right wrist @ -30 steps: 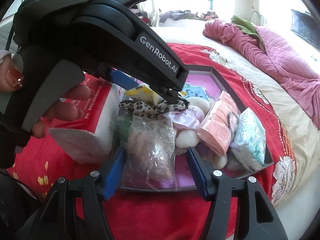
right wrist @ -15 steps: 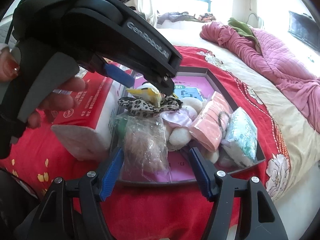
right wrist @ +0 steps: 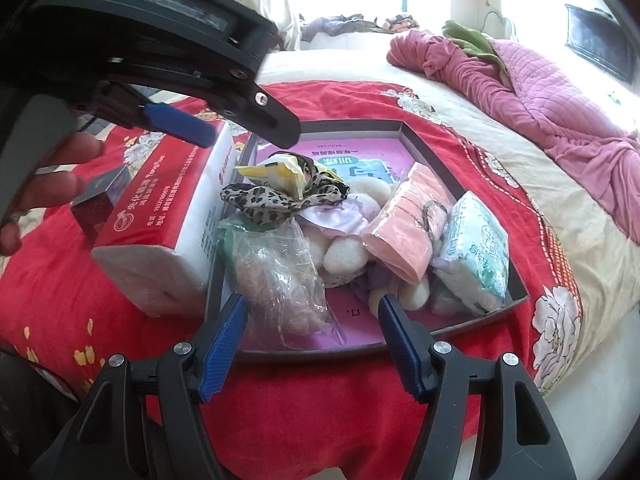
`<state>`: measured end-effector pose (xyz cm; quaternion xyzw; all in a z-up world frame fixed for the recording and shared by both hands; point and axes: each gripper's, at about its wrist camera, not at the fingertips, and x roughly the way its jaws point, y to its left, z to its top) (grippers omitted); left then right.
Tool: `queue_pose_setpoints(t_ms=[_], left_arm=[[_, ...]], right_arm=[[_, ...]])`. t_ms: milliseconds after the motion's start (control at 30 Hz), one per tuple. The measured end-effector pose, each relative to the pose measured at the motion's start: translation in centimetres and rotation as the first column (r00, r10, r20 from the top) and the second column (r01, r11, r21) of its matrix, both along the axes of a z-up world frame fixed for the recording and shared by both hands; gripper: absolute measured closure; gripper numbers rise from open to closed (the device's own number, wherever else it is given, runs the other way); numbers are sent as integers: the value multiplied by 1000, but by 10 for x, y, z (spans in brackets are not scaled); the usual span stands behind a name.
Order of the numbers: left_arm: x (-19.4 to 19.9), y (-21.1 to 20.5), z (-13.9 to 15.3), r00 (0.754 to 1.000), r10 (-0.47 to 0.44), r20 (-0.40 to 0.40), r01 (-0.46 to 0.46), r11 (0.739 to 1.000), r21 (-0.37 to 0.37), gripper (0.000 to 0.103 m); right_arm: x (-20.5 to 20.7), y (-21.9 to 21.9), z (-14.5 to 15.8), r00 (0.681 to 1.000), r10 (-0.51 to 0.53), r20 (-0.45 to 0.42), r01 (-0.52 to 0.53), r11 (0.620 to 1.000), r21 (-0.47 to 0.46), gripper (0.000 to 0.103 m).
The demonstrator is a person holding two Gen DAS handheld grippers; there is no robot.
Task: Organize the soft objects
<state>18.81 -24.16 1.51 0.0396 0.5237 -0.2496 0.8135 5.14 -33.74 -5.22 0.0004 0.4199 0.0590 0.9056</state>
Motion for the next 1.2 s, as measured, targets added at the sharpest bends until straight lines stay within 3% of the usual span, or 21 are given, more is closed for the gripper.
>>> queue_pose_setpoints(t_ms=[233, 767, 1200], left_arm=[[-14, 17, 13, 999, 39, 31, -39, 999, -8, 22], [-54, 47, 34, 992, 88, 86, -89, 996, 7, 20], [-88, 71, 39, 986, 129, 109, -130, 992, -2, 19]], right_arm=[[-11, -1, 15, 999, -10, 35, 10, 1000, 5, 32], [-36, -12, 57, 988, -136, 77, 137, 991, 3, 28], [-56, -11, 92, 959, -250, 135, 255, 967, -18, 28]])
